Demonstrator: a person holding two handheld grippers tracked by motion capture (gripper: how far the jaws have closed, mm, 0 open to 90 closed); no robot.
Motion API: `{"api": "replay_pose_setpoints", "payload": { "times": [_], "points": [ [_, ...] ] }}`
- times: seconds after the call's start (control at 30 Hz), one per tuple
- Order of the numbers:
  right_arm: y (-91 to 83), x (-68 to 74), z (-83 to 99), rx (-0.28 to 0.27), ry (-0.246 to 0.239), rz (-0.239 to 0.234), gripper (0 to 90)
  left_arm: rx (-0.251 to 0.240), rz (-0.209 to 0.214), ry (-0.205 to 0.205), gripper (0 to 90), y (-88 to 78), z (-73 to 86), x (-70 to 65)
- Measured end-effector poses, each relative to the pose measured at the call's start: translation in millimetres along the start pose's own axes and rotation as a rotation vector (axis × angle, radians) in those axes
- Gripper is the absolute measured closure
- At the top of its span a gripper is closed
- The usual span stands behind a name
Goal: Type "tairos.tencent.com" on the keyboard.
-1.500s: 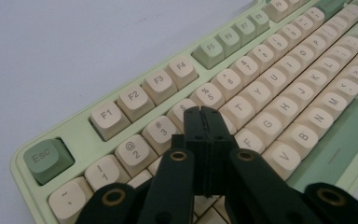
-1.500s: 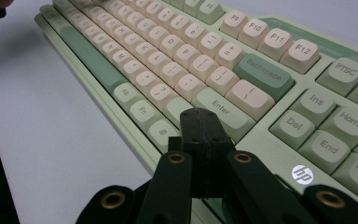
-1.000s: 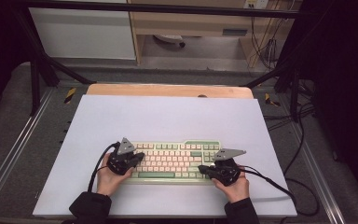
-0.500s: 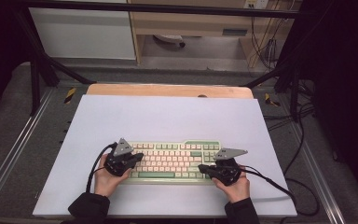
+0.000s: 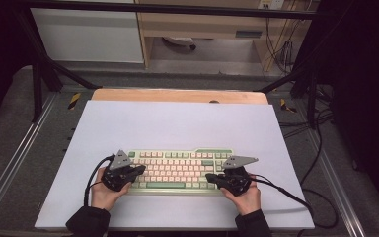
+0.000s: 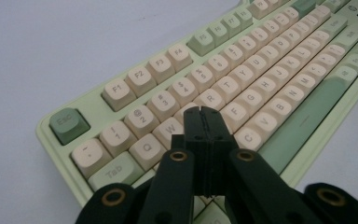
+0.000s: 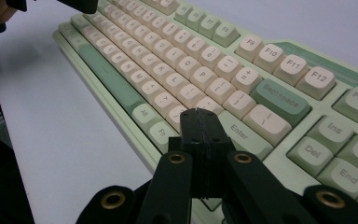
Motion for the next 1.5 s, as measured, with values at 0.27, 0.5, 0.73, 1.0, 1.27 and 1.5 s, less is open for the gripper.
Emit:
{"api": "replay_pose_setpoints", "payload": {
  "times": [0.27, 0.5, 0.73, 1.0, 1.27, 1.5],
  "points": [
    [11.5, 8.0, -9.5, 0.008, -0.019, -0.016, 90.0, -0.009, -0.006, -0.021, 89.9, -12.8, 11.4, 9.6],
    [21.7, 15.8, -19.0, 0.007, -0.033, -0.030, 90.0, -0.011, -0.008, -0.026, 89.8, -18.7, 17.9, 14.8],
    [35.9, 24.2, -30.3, 0.007, -0.047, -0.045, 90.0, -0.012, -0.011, -0.034, 89.9, -22.7, 22.3, 18.9],
    [56.8, 33.5, -40.7, 0.020, -0.063, -0.059, 90.0, -0.015, -0.007, -0.039, 89.9, -23.0, 23.7, 19.6],
    [78.3, 38.3, -43.1, 0.041, -0.068, -0.069, 90.0, -0.013, -0.006, -0.040, 89.8, -21.9, 24.3, 20.1],
    [93.1, 40.2, -41.6, 0.059, -0.073, -0.079, 90.0, -0.010, -0.003, -0.041, 89.9, -21.0, 24.8, 20.1]
  ]
}}
Point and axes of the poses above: each handheld gripper's, and its own axes: y roughly forward along the jaws, z roughly out of its underside, x roughly to its left, the point moved 1 cm from there along y, roughly forward along the jaws, and after that the axes turned 6 degrees about -z, right-handed, at the moved point
